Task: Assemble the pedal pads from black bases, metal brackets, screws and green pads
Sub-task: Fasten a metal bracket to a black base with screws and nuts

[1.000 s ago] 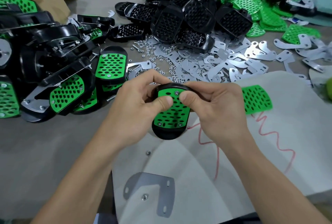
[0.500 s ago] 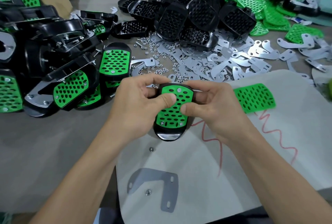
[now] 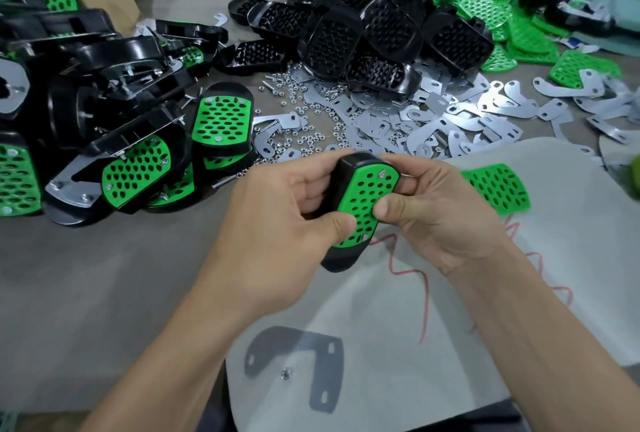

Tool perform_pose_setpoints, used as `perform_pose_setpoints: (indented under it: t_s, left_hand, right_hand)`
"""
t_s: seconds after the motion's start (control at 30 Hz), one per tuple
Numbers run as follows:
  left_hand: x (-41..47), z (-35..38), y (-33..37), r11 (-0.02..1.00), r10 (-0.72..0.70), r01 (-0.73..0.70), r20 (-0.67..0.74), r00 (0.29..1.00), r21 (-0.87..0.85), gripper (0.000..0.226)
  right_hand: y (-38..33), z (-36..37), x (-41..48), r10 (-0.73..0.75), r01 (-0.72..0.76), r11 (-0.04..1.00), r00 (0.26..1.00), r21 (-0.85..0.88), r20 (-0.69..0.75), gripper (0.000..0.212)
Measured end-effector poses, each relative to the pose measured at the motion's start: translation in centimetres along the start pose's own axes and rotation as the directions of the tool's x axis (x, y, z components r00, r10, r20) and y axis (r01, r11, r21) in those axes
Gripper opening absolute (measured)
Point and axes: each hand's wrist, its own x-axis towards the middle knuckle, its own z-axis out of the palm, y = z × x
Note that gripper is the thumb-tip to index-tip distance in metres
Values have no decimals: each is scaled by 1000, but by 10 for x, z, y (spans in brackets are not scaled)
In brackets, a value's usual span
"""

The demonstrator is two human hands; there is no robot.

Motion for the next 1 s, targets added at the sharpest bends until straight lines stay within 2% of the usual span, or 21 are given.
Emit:
perform_pose_setpoints:
  t_s: [0.13, 0.3, 0.53, 0.67, 0.77, 0.9, 1.0]
  left_hand:
    - [-5, 12, 4, 995, 77, -70, -96, 992, 75, 62]
    - [-3, 13, -2, 992, 83, -66, -158, 984, 109, 65]
    - [3, 4, -19, 998, -36, 25, -176, 984, -63, 52]
    - [6, -1, -28, 989, -89, 69, -151, 985, -131, 60]
    - [6, -1, -36, 969, -136, 93, -184, 973, -227, 55]
    - [1, 0, -42, 951, -178, 105, -235, 956, -291, 55]
    - [3, 2, -44, 964, -175, 114, -252, 952, -239, 57]
  right_hand:
    - [1, -1, 0, 15, -15, 1000, 1000, 11, -7, 57]
    - [3, -1, 1, 7, -8, 998, 1000, -57, -22, 57]
    - [7, 0, 2, -19, 10, 985, 998, -174, -55, 63]
    - [7, 2, 1, -29, 22, 946, 999, -324, -18, 46]
    - [5, -1, 4, 38, -15, 890, 998, -455, 42, 39]
    - [4, 0, 5, 130, -68, 878, 987, -474, 99, 45]
    - [8, 2, 5, 70, -36, 891, 996, -453, 58, 43]
